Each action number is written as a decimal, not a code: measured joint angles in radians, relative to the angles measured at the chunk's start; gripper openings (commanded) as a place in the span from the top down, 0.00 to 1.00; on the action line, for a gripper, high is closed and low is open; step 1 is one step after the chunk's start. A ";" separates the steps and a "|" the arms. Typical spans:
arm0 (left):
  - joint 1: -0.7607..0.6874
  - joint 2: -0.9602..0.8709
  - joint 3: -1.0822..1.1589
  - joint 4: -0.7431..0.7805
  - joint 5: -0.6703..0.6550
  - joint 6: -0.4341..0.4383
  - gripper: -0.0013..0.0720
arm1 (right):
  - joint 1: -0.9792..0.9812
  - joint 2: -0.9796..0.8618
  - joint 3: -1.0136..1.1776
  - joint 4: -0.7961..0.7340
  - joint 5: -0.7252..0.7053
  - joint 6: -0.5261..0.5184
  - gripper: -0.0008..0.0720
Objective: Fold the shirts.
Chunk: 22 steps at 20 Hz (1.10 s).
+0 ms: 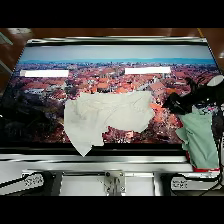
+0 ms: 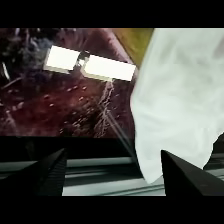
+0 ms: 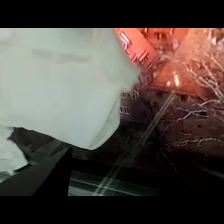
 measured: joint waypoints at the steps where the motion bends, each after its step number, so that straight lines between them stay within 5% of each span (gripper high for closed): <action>1: -0.001 0.005 -0.058 -0.043 0.040 0.016 0.07 | -0.003 0.003 -0.047 0.037 -0.011 -0.010 0.11; 9: -0.144 -0.050 -0.267 -0.267 0.312 0.058 0.11 | 0.006 0.013 -0.193 0.197 -0.125 -0.047 0.11; 10: -0.165 -0.062 -0.270 -0.293 0.330 0.060 0.27 | 0.006 0.013 -0.197 0.199 -0.132 -0.047 0.11; 12: -0.188 -0.088 -0.278 -0.328 0.389 0.064 0.76 | 0.015 0.013 -0.207 0.202 -0.139 -0.050 0.03; 14: -0.204 -0.100 -0.279 -0.355 0.433 0.072 0.93 | 0.037 0.013 -0.228 0.180 -0.146 -0.050 0.03; 22: -0.217 -0.048 -0.236 -0.408 0.401 0.185 0.93 | 0.166 0.013 -0.359 0.138 -0.284 -0.026 0.04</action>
